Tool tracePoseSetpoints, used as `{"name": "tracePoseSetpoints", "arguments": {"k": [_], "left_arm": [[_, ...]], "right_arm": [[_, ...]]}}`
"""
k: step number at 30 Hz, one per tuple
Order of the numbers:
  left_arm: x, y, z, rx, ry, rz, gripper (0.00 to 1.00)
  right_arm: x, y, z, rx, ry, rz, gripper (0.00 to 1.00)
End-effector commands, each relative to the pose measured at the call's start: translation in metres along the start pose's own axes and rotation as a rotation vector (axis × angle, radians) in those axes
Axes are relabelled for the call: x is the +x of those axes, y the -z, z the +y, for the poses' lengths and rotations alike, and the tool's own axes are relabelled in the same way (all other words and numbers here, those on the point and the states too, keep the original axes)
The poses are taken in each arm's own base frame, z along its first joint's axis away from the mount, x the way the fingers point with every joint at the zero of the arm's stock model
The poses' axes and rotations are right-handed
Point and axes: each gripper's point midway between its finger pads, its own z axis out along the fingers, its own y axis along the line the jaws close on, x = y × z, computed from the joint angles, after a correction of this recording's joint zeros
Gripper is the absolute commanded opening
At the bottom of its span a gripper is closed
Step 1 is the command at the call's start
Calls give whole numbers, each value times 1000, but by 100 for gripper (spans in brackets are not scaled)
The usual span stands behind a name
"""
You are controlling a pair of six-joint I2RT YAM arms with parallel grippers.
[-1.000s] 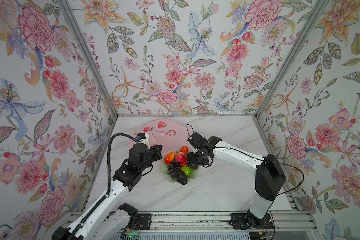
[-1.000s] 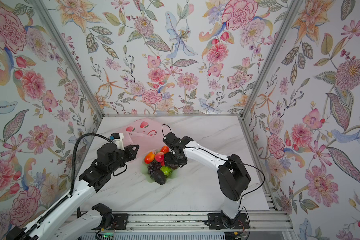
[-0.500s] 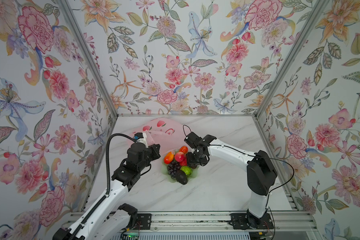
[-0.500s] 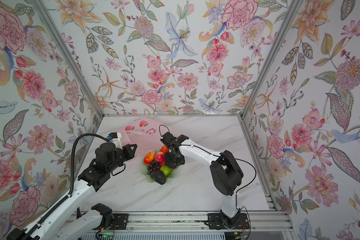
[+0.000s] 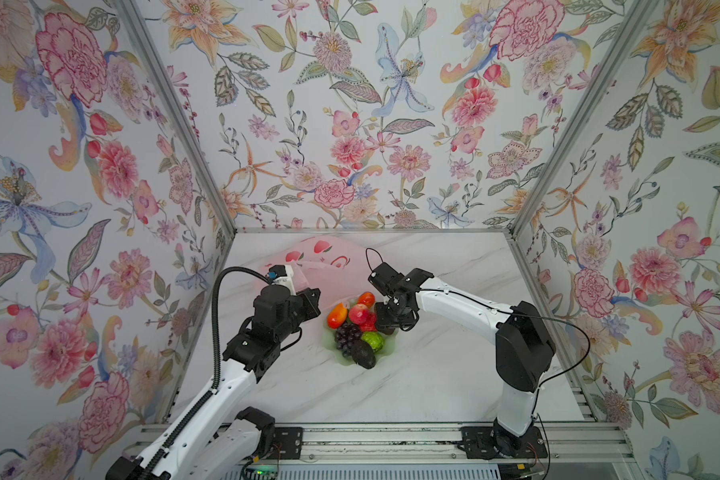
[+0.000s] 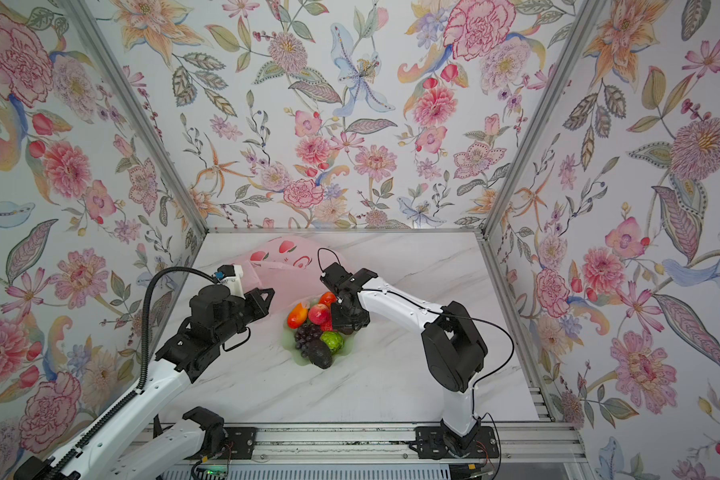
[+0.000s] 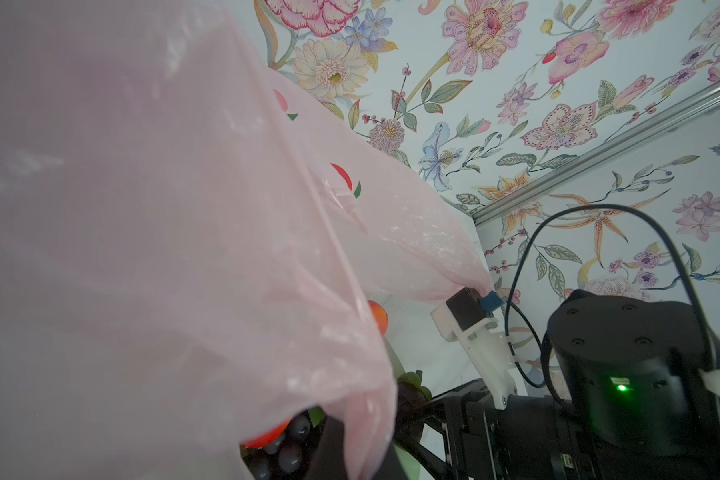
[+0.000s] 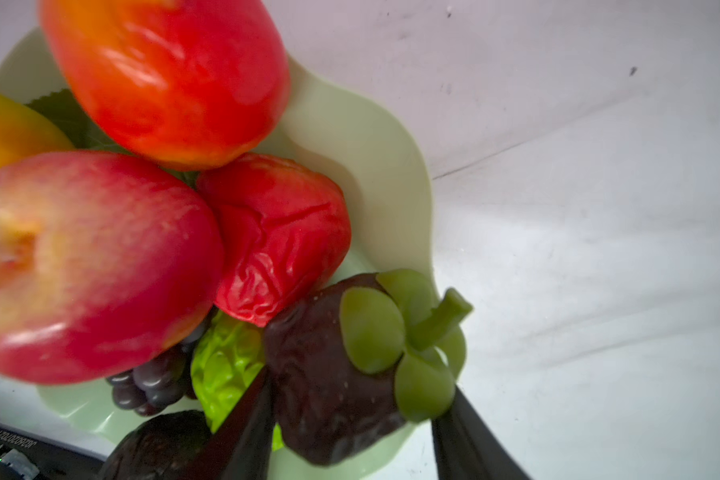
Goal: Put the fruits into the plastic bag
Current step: 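Grasp the dark purple mangosteen with the right gripper, then lift the mangosteen into the bag mouth held by the left gripper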
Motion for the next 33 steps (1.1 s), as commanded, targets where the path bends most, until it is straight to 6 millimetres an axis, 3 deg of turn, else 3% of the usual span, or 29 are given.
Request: {"name": "tracePoseSetpoints", "arguments": {"k": [1, 10, 14, 17, 25, 29, 33], "left_arm": [[1, 2, 3, 5, -11, 5, 0], [-1, 5, -8, 61, -16, -8, 0], [-3, 6, -11, 73, -22, -12, 0], [-4, 6, -15, 89, -29, -7, 0], [-10, 5, -25, 117, -43, -11, 0], [-14, 5, -27, 120, -42, -18, 0], [-23, 3, -31, 116, -41, -33, 0]], "right_arm": [[-3, 38, -3, -43, -25, -80, 41], [2, 92, 11, -396, -124, -200, 40], [-6, 122, 31, -551, -130, -272, 39], [-17, 130, 50, -641, -115, -280, 39], [-59, 111, 104, -735, -47, -224, 39], [-79, 92, 133, -758, -7, -173, 38], [-87, 67, 157, -774, 23, -111, 38]]}}
